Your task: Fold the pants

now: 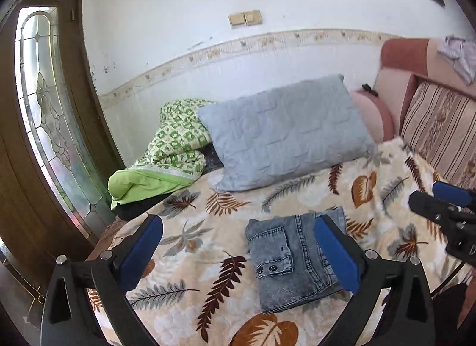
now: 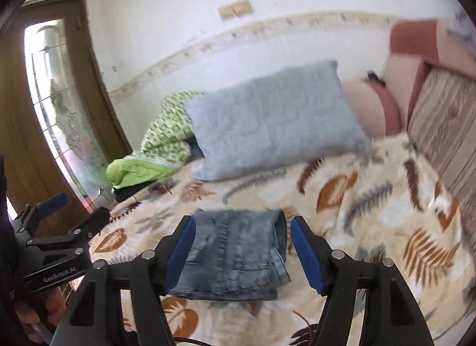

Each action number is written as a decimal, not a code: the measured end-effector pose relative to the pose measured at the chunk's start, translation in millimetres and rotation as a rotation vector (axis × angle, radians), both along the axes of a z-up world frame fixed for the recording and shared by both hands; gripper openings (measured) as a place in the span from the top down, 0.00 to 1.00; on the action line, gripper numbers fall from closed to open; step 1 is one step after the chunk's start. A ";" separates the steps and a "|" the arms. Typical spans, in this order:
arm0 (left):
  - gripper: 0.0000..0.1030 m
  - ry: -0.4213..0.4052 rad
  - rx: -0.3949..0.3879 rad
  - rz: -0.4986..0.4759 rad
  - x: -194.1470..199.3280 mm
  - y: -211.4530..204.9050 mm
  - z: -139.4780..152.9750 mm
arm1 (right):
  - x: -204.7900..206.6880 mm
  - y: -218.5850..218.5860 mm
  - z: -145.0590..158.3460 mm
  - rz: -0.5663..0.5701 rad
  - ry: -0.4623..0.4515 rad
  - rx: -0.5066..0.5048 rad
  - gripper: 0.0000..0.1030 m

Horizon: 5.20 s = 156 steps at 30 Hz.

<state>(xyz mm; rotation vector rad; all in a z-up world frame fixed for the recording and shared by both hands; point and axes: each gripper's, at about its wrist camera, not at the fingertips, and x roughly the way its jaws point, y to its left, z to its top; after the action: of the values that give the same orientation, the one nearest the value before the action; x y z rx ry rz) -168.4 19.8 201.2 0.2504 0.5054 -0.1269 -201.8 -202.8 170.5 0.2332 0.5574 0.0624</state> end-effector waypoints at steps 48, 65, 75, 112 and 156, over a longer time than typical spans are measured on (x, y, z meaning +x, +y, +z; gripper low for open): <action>0.00 -0.088 -0.078 0.137 -26.1 44.4 45.3 | -19.3 56.7 45.0 0.056 -0.059 -0.090 0.31; 0.00 -0.111 -0.080 0.134 -36.4 44.1 51.1 | -21.3 58.1 43.4 0.062 -0.053 -0.100 0.31; 0.00 -0.131 -0.087 0.119 -44.8 44.0 55.3 | -25.5 64.6 45.1 0.076 -0.061 -0.115 0.31; 0.00 -0.133 -0.132 0.067 -51.0 53.6 56.2 | -20.4 80.8 43.4 0.097 -0.068 -0.144 0.31; 0.00 -0.193 -0.240 0.067 -87.6 102.9 73.9 | -41.5 135.0 65.2 0.189 -0.138 -0.224 0.31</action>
<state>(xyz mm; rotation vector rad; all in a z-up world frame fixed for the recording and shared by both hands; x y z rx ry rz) -256.0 122.7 275.1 0.0105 0.3025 -0.0962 -243.4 -67.8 235.7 -0.0424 0.4433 0.1972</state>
